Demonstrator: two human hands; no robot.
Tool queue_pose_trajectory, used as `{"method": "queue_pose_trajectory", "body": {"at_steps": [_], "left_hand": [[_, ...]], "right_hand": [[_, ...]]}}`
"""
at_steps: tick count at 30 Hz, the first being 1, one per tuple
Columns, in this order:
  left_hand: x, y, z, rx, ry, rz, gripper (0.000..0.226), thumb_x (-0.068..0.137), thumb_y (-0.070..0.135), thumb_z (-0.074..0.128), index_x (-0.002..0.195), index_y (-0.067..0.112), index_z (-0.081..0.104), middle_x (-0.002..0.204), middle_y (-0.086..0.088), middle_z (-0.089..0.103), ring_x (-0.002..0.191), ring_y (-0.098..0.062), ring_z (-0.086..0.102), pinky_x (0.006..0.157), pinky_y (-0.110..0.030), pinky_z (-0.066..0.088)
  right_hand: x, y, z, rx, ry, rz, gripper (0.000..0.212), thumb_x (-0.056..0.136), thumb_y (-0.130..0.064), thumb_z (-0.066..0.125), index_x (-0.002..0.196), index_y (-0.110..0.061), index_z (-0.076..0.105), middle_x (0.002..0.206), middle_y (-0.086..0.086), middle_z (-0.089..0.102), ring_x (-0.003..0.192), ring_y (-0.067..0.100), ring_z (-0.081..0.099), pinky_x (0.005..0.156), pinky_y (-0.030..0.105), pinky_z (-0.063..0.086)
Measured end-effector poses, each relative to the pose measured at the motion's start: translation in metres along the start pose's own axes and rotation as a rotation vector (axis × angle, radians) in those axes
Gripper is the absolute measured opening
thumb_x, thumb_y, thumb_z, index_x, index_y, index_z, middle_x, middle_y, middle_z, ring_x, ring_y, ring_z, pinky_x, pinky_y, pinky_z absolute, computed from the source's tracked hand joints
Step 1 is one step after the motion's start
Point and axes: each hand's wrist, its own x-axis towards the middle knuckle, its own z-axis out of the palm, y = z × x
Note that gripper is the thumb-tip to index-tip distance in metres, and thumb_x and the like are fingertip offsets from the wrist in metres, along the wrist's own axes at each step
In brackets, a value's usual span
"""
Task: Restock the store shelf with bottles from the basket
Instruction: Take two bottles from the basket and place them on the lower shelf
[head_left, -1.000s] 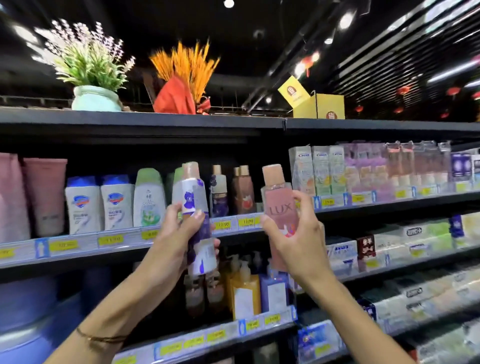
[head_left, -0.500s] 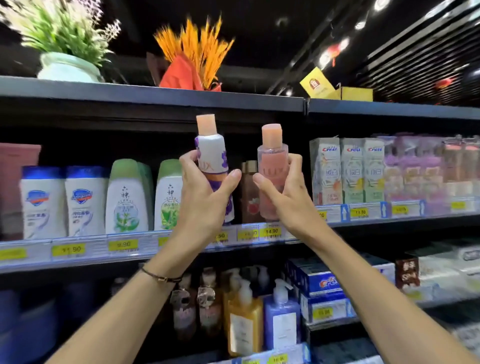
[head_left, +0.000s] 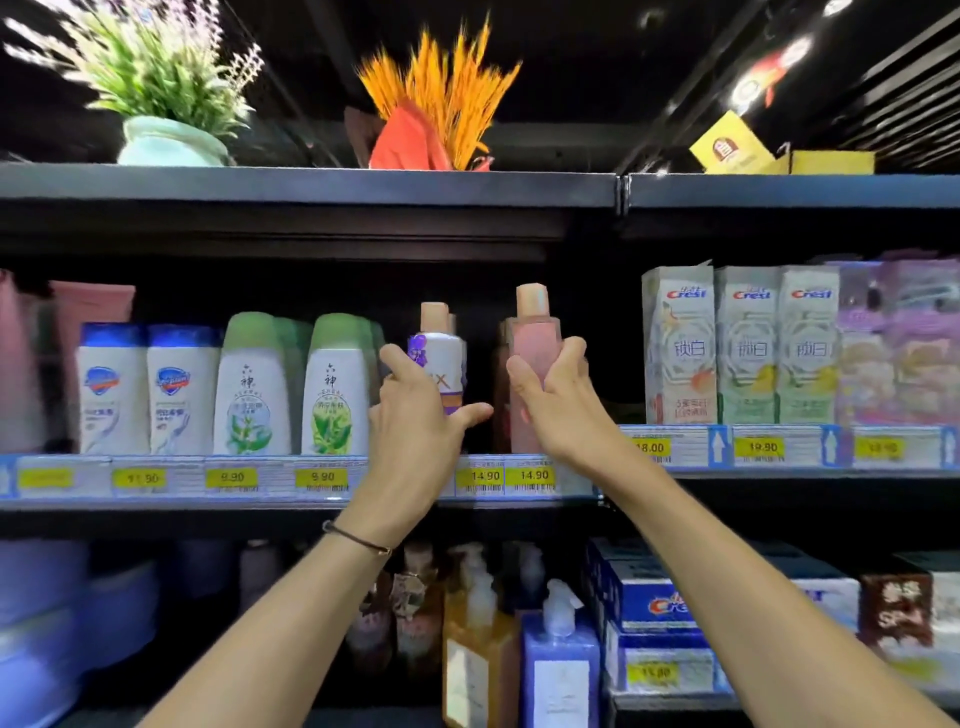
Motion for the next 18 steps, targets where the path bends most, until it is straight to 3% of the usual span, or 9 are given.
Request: {"method": "queue_pose_trajectory", "body": {"at_steps": [3, 10, 16, 18], "left_hand": [[0.001, 0.002, -0.001, 0.088, -0.062, -0.042, 0.088, 0.076, 0.047, 0.084, 0.127, 0.003, 0.027, 0.121, -0.024, 0.059, 0.107, -0.046, 0.059, 0.082, -0.043, 0.045], [0.005, -0.003, -0.010, 0.215, -0.218, -0.092, 0.083, 0.075, 0.040, 0.087, 0.123, 0.004, 0.030, 0.119, -0.021, 0.058, 0.107, -0.042, 0.060, 0.084, -0.045, 0.052], [0.004, 0.004, -0.010, 0.272, -0.249, -0.102, 0.081, 0.075, 0.041, 0.087, 0.124, 0.001, 0.038, 0.124, -0.018, 0.054, 0.114, -0.042, 0.056, 0.081, -0.039, 0.044], [0.008, 0.007, -0.006, 0.278, -0.263, -0.115, 0.084, 0.073, 0.041, 0.088, 0.126, -0.001, 0.038, 0.127, -0.018, 0.053, 0.117, -0.041, 0.055, 0.086, -0.040, 0.046]], "right_hand": [[0.002, 0.000, -0.001, -0.004, -0.031, 0.051, 0.040, 0.101, -0.051, 0.039, 0.119, -0.017, 0.028, 0.132, 0.015, 0.042, 0.114, 0.036, 0.054, 0.095, 0.057, 0.050], [0.003, -0.003, -0.005, 0.006, -0.050, 0.077, 0.037, 0.103, -0.047, 0.036, 0.121, -0.015, 0.028, 0.135, 0.012, 0.040, 0.117, 0.032, 0.053, 0.099, 0.055, 0.048], [0.002, -0.009, -0.007, 0.041, -0.039, 0.081, 0.036, 0.104, -0.045, 0.037, 0.121, -0.015, 0.028, 0.131, 0.013, 0.043, 0.114, 0.032, 0.054, 0.094, 0.050, 0.050], [0.002, -0.012, -0.007, 0.051, -0.036, 0.084, 0.035, 0.104, -0.044, 0.038, 0.119, -0.015, 0.028, 0.131, 0.013, 0.043, 0.114, 0.031, 0.054, 0.093, 0.049, 0.050]]}}
